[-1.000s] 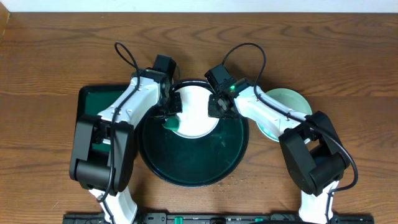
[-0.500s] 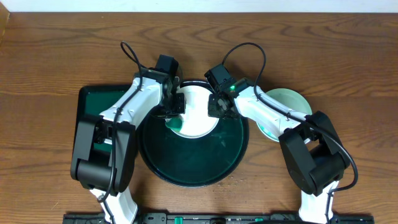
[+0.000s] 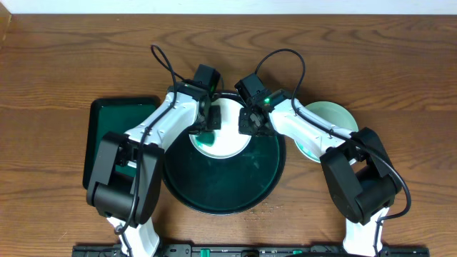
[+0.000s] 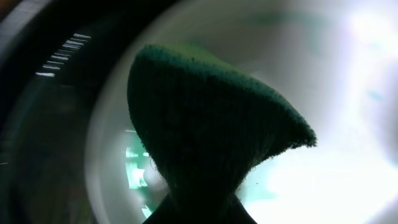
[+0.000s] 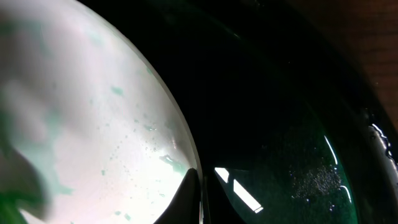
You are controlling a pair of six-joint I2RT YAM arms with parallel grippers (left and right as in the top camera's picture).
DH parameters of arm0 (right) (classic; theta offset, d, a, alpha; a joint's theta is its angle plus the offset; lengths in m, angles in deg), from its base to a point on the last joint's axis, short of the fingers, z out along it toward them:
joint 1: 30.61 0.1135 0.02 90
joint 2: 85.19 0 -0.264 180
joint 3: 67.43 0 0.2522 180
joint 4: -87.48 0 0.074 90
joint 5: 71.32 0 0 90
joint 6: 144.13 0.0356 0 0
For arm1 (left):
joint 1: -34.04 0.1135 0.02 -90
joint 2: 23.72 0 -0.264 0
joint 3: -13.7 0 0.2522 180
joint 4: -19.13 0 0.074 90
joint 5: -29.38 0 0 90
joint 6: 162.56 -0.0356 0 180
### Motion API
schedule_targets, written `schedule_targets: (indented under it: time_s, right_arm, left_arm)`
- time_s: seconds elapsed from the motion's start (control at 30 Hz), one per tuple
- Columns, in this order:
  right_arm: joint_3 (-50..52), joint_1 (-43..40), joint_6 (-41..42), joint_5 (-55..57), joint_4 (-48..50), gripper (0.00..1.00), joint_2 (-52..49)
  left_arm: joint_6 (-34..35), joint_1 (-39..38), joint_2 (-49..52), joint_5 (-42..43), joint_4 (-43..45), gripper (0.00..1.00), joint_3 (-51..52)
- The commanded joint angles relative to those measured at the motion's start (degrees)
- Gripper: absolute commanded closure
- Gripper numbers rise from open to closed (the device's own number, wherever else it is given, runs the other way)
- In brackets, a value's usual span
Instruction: Clean dirty plates on tray and stack at the side
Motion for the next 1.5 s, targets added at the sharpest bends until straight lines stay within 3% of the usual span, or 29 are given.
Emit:
schedule_targets:
  time_s: [0.0, 0.17, 0.4, 0.5, 0.7, 0.83, 1.0, 1.17, 1.2, 1.33, 1.43, 1.47]
  right_arm:
    - [0.15, -0.13, -0.28, -0.44, 0.20, 0.99, -1.03]
    - [0.15, -0.13, -0.28, -0.44, 0.20, 0.99, -1.03]
    - [0.15, -0.13, -0.31, -0.44, 0.28, 0.99, -1.03]
    - [0.15, -0.13, -0.28, -0.44, 0.35, 0.99, -1.03]
    - [0.15, -0.13, -0.31, -0.44, 0.35, 0.99, -1.03]
    - [0.15, -0.13, -0.52, -0.48, 0.33, 0.99, -1.03]
    - [0.15, -0.13, -0.96, -1.25, 0.33, 0.99, -1.03]
    - [0.15, -0.13, -1.38, -1.55, 0.39, 0.99, -1.14]
    - [0.15, -0.13, -1.44, -1.73, 0.39, 0.98, -1.31]
    - [0.15, -0.33, -2.27, -3.23, 1.09, 0.71, -2.03]
    - [0.15, -1.11, -2.47, -5.25, 1.68, 0.71, -2.91]
    - [0.15, -1.86, -2.84, -6.97, 2.01, 0.79, -3.37]
  left_arm:
    - [1.86, 0.66, 0.33, -8.46, 0.42, 0.92, 0.74]
    - [1.86, 0.31, 2.73, -7.19, 1.97, 0.93, 0.74]
    - [-3.63, -0.04, 3.28, 16.65, 2.12, 0.93, 0.70]
    - [-4.68, -0.04, 3.26, 21.00, 2.14, 0.92, 0.68]
    - [-5.95, 0.87, 3.26, 18.36, 5.68, 0.93, 0.48]
    - [-4.79, 2.29, 3.21, 8.15, 5.18, 0.93, -0.72]
    - [-3.34, 4.24, 2.01, -3.28, -0.85, 0.93, -4.57]
    - [-3.34, 6.38, -3.39, -6.16, -9.57, 0.92, -9.64]
    - [-3.34, 6.75, -4.59, -6.16, -10.51, 0.93, -10.01]
    - [-3.34, 9.03, -10.01, -6.16, -14.01, 0.93, -10.25]
    - [-3.37, 11.65, -12.76, -6.19, -16.33, 0.93, -10.25]
    - [-3.39, 13.51, -13.38, -6.19, -17.40, 0.93, -10.23]
